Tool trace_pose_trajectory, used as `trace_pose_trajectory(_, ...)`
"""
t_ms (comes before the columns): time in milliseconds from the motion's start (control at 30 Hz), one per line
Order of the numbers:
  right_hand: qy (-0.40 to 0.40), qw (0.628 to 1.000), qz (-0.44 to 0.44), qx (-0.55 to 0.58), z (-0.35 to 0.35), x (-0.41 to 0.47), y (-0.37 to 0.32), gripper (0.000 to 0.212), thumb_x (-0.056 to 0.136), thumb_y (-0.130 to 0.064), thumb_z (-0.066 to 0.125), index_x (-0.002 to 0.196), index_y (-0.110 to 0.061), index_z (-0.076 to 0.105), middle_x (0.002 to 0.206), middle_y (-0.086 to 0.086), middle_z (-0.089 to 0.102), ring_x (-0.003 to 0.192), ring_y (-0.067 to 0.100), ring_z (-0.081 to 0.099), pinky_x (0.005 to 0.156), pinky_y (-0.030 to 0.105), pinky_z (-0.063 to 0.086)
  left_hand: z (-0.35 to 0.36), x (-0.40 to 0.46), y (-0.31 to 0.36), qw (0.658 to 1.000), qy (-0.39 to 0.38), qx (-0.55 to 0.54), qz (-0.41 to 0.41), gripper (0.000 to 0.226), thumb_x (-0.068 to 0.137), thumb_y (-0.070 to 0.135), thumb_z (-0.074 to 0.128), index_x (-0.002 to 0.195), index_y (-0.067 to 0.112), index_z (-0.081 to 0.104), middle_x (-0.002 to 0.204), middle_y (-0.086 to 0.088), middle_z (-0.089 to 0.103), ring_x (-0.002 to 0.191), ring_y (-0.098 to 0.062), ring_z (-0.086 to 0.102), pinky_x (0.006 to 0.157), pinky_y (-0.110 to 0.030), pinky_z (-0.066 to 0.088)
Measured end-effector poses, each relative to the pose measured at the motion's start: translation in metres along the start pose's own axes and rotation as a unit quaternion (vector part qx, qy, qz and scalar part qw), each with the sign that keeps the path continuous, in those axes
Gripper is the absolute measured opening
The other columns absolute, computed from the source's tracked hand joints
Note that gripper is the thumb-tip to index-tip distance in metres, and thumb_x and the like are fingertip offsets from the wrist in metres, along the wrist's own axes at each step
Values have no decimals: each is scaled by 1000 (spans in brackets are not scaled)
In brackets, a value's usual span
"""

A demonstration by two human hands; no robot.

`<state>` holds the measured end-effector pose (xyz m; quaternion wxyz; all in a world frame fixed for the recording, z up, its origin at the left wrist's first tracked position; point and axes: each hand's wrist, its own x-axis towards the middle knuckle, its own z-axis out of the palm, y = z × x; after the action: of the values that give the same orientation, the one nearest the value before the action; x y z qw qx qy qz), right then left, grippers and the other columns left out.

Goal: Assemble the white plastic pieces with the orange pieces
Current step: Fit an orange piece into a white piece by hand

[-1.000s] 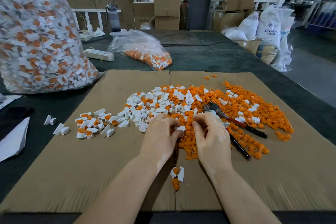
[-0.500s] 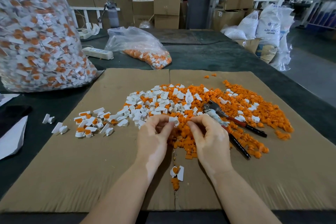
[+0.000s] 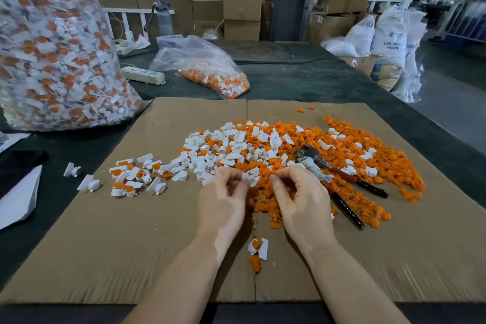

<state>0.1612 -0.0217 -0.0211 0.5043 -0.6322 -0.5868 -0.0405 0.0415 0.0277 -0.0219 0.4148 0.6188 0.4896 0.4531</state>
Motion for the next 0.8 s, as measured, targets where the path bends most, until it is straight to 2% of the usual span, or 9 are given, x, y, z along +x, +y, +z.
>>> trace_pose_trajectory(67,-3,1000,0,0,0,0,0,7,86,-13,65,81,-8,65,75,0,61,72,13,57,64,30,51,1,1,0,1000,-22,18,2,4,89,22,61,86,24,62,70,2,67,70,-14,66,71,-34,53)
trace_pose_trajectory(233,-46,999,-7,-8,1,-1,0,10,85,-16,66,77,-11,65,71,-3,60,69,13,55,62,31,49,-3,1,1,1000,-29,0,4,1,88,21,63,88,22,64,72,4,68,68,-9,65,68,-27,52)
trace_pose_trajectory(400,-48,997,-22,-50,2,-2,-1,15,83,-14,69,70,-12,62,64,-4,56,62,11,50,55,28,46,-2,0,1,999,-46,14,10,5,86,21,65,85,25,64,78,2,68,77,-15,66,73,-33,53)
trace_pose_trajectory(533,-48,997,-23,-61,2,-2,-1,19,80,-11,70,65,-10,59,60,-3,55,58,12,48,52,27,44,-1,-1,-1,998,-53,33,20,11,87,20,64,83,30,62,79,5,67,80,-12,65,73,-28,53)
trace_pose_trajectory(700,-64,996,-24,-57,2,-3,0,18,81,-9,69,66,-7,59,60,1,55,58,15,49,53,31,46,-1,-2,-2,994,-70,66,50,11,88,22,63,81,31,64,76,9,66,76,-9,62,69,-26,51)
trace_pose_trajectory(800,-79,997,-2,-12,1,-3,0,13,85,-16,66,74,-10,65,68,-3,60,66,10,55,60,30,49,-3,-2,0,997,-71,2,24,6,88,17,64,86,22,66,76,-1,68,73,-15,65,71,-30,54)
